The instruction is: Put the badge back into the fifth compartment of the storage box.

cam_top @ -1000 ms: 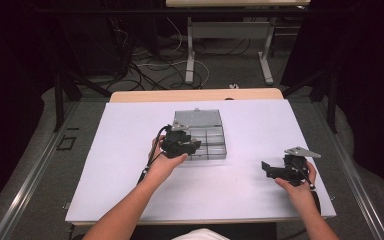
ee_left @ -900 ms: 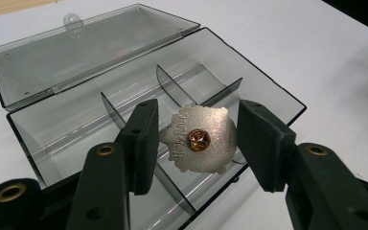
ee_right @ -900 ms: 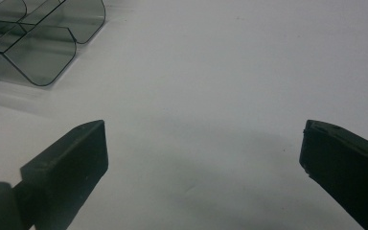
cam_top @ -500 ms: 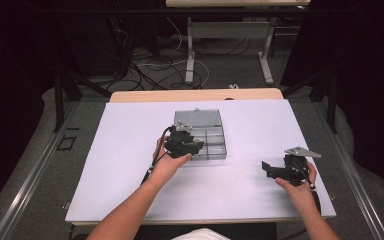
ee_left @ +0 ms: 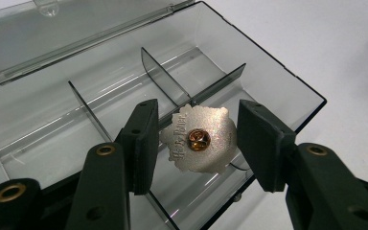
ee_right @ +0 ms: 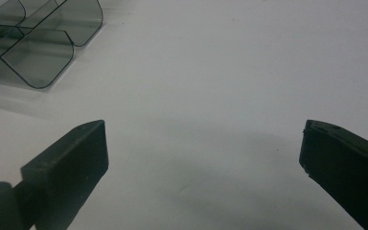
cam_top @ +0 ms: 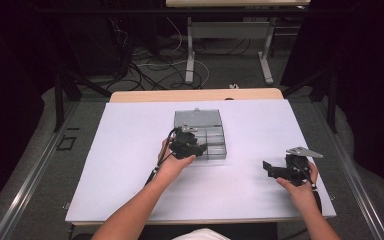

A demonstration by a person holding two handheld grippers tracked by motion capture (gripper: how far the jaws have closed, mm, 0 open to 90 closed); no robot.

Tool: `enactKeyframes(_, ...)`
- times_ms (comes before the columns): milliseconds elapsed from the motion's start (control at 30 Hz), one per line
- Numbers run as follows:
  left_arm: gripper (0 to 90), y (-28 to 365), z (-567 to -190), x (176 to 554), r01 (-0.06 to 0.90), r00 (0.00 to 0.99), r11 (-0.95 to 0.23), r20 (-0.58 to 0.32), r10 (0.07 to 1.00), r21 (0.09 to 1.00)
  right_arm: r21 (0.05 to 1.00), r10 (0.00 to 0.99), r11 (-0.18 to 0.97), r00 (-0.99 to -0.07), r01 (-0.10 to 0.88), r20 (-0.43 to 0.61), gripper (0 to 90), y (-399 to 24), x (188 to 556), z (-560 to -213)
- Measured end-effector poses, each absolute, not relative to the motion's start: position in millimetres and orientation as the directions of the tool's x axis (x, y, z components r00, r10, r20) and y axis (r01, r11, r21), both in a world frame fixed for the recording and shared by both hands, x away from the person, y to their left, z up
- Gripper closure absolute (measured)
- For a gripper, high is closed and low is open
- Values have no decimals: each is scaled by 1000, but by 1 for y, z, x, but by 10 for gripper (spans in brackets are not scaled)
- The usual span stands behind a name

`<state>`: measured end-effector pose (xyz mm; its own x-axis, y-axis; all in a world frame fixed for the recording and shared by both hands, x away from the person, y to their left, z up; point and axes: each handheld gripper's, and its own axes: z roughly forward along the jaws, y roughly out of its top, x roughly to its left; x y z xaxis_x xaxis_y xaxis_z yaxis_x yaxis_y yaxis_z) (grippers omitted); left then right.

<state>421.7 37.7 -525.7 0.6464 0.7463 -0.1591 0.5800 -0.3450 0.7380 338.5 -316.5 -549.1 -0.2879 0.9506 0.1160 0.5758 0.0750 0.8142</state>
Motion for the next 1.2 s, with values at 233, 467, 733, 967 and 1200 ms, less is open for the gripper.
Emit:
enactKeyframes(233,508,37,-526,421,590,643,-349,-163,748,728,819,950,76,-291,568,113,26,-317,338,-548)
enactKeyframes(467,452,40,-525,422,549,667,-383,-113,736,743,817,949,79,-293,571,113,26,-317,338,-548)
enactKeyframes(733,407,43,-519,417,524,681,-395,-94,726,755,814,950,71,-288,577,121,26,-315,338,-548)
enactKeyframes(967,385,51,-511,412,504,686,-395,-78,723,768,814,951,73,-287,577,118,26,-315,338,-548)
enactKeyframes(1200,372,64,-503,407,493,684,-421,-41,728,761,817,951,80,-290,571,110,27,-317,338,-548)
